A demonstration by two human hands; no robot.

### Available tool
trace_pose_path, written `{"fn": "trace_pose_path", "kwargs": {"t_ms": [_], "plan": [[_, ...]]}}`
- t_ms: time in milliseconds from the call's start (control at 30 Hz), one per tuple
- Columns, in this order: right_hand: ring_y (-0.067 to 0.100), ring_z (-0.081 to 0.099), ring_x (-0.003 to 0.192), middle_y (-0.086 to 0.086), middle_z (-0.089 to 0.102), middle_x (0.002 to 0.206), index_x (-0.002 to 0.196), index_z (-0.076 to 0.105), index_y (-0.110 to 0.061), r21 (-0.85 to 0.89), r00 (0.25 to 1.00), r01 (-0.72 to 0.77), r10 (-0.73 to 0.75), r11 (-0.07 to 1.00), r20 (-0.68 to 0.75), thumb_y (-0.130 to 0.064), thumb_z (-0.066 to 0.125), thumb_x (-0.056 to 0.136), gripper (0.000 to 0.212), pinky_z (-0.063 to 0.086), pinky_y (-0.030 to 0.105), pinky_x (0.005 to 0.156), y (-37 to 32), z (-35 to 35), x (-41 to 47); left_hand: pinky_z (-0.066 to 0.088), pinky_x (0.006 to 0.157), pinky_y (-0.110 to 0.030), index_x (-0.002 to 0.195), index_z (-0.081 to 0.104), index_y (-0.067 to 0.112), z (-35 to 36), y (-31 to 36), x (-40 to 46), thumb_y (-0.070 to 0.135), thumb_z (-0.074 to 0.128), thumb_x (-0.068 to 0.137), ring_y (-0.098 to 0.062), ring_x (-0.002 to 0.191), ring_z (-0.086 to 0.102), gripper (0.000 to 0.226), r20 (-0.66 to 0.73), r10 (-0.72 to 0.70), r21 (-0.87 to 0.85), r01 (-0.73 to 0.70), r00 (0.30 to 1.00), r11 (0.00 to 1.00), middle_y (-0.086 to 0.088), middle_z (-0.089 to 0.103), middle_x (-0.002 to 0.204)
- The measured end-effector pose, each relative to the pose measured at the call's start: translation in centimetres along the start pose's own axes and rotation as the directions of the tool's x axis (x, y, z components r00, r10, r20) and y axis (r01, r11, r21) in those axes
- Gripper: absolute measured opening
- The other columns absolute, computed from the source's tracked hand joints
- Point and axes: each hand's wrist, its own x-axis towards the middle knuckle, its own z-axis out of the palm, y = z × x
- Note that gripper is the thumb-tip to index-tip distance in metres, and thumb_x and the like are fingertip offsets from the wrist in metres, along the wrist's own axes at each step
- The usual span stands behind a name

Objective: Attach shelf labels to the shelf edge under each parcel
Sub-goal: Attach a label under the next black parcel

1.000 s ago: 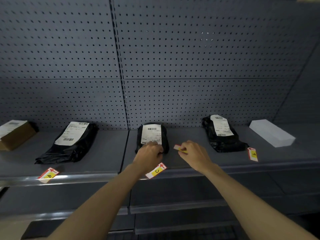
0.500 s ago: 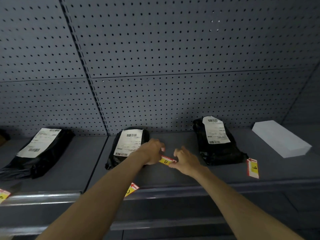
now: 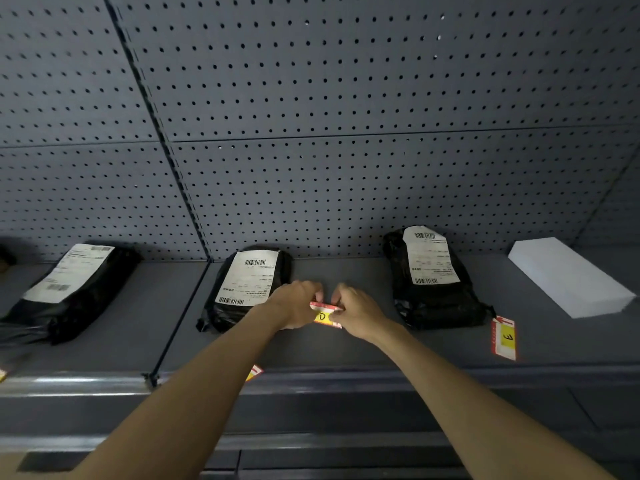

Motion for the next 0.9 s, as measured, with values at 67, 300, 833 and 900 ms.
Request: {"fn": "trace_pose_path", "kwargs": {"t_ms": [67,300,833,900], "plan": [[0.026,0.061,0.097,0.009,0.066,0.108,0.105,0.062,-0.013,-0.019,0.997,0.059,-0.06,0.998,-0.053,-0.015,0.062,0.087,0.018,0.048,0.037,0.076,0.0,-0.5,-0.7,0.051,0.082,-0.037,0.103,0.064,0.02,-0.1,0.0,-0.8,0.015,0.057,0.084,-0.027,0.095,0.063,0.02,-0.029,0.008,-0.05,-0.01,1.0,0.999,-0.007,0.067,0.107],[0.027,0.061,0.092,0.01,0.064,0.101,0.099,0.065,-0.008,-0.008,0.978,0.105,-0.104,0.994,-0.181,-0.014,0.054,0.095,0.013,0.043,0.035,0.072,-0.9,-3.6,-5.2,0.052,0.078,-0.04,0.098,0.066,0.017,-0.9,3.0,-4.6,0.01,0.054,0.086,-0.03,0.089,0.062,0.018,-0.166,0.086,-0.129,-0.108,0.982,0.986,-0.01,0.068,0.097],[0.017,0.061,0.078,0.005,0.062,0.093,0.097,0.067,-0.008,0.071,0.94,0.053,-0.025,0.996,-0.339,-0.009,0.057,0.093,0.01,0.055,0.037,0.072,11.0,-12.0,-17.3,0.048,0.073,-0.038,0.101,0.062,0.009,5.4,18.1,-8.1,0.013,0.051,0.091,-0.03,0.09,0.061,0.016,-0.334,0.18,-0.092,-0.222,0.925,0.971,-0.012,0.061,0.106],[0.015,0.059,0.078,0.008,0.064,0.097,0.097,0.067,-0.008,0.065,0.942,0.048,-0.023,0.997,-0.334,-0.009,0.057,0.094,0.01,0.051,0.029,0.07,12.9,-12.5,-17.8,0.047,0.073,-0.037,0.097,0.062,0.008,7.2,19.0,-8.2,0.013,0.05,0.091,-0.031,0.091,0.06,0.014,-0.327,0.178,-0.058,-0.208,0.928,0.976,-0.012,0.06,0.105]]}}
